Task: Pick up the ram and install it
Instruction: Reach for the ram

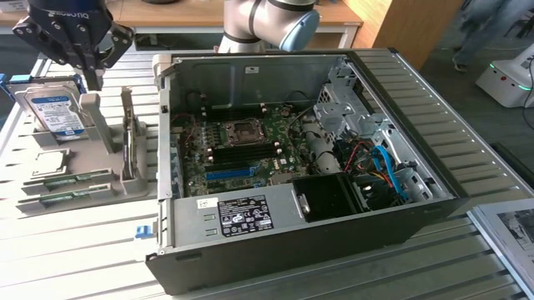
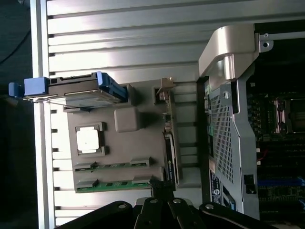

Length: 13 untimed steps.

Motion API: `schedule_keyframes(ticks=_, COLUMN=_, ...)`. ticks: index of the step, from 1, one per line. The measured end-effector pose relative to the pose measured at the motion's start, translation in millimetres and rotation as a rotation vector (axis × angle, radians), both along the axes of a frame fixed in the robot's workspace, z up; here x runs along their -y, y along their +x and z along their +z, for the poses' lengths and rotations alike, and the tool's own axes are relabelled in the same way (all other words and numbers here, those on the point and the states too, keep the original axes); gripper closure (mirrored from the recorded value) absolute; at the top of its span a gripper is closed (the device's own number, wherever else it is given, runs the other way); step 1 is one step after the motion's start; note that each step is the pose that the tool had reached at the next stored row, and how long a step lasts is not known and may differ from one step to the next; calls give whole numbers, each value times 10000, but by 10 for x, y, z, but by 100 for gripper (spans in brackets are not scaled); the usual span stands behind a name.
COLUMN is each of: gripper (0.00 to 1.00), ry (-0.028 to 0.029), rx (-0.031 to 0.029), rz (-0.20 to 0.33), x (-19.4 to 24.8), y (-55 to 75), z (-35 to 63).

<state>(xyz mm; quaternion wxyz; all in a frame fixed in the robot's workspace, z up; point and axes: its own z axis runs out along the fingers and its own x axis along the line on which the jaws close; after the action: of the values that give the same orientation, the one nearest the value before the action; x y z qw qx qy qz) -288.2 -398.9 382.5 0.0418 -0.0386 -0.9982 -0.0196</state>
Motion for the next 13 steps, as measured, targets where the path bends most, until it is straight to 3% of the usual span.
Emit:
schedule_keyframes(ticks=4, gripper=90, ry=-1, rx=-40, rz=0, x=0, y=-70, z=-4)
schedule_keyframes(ticks=13, gripper=90, ry=-1, rx=-35, rz=22, x=0, y=-276, z=-5)
